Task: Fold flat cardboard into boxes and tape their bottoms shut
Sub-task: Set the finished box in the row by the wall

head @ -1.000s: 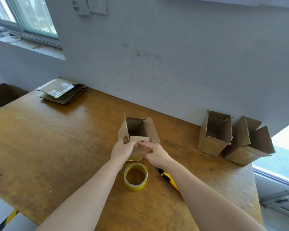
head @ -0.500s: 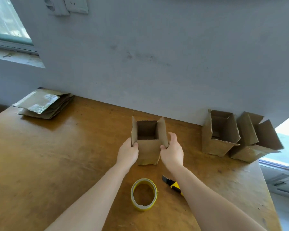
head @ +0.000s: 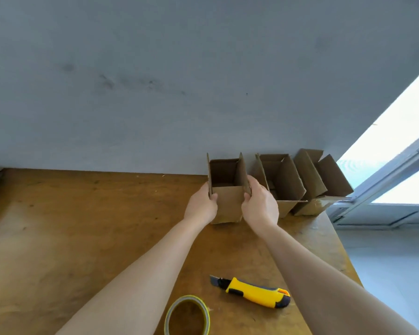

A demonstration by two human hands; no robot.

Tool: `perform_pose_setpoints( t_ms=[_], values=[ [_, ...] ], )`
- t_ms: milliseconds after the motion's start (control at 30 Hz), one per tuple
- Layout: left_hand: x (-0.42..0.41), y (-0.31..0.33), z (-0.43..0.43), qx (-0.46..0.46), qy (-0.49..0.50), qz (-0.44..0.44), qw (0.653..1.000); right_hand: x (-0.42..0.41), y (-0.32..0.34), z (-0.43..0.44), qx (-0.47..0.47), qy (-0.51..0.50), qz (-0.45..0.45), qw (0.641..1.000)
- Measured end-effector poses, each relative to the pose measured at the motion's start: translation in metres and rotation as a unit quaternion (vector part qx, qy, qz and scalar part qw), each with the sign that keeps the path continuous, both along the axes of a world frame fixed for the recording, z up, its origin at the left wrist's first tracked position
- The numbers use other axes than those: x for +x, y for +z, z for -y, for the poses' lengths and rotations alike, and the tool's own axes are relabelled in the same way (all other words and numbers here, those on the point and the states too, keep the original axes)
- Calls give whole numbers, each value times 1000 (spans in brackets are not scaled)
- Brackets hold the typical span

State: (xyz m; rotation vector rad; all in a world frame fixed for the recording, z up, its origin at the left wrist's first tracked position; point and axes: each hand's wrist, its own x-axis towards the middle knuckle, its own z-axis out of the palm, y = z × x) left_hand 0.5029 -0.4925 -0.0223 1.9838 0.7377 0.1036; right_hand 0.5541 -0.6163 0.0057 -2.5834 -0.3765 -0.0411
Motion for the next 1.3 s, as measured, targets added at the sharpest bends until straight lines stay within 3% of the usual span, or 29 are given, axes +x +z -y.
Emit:
perform_pose_setpoints(
  t_ms=[167,600,767,967,1133,1300],
  values=[
    [18,-9,7,33,1,-44,998,12,-1,1,-71,8,-54,996],
    [-15,18,9,125,-41,-113,985,-4,5,17,-94,44,-57,993],
    [-71,45,-5,186,-49,-111,975,-30,21,27,-94,61,-25,993],
    [-169,71,-27,286,32,-120,950,-79,41,10,-93,187,37,977],
    [-251,85,-45,405,77,-169,895,-132,57,-21,-158,286,94,941],
    [-329,93,-70,437,115,-218,865,-192,70,-64,-175,375,145,899]
  ],
)
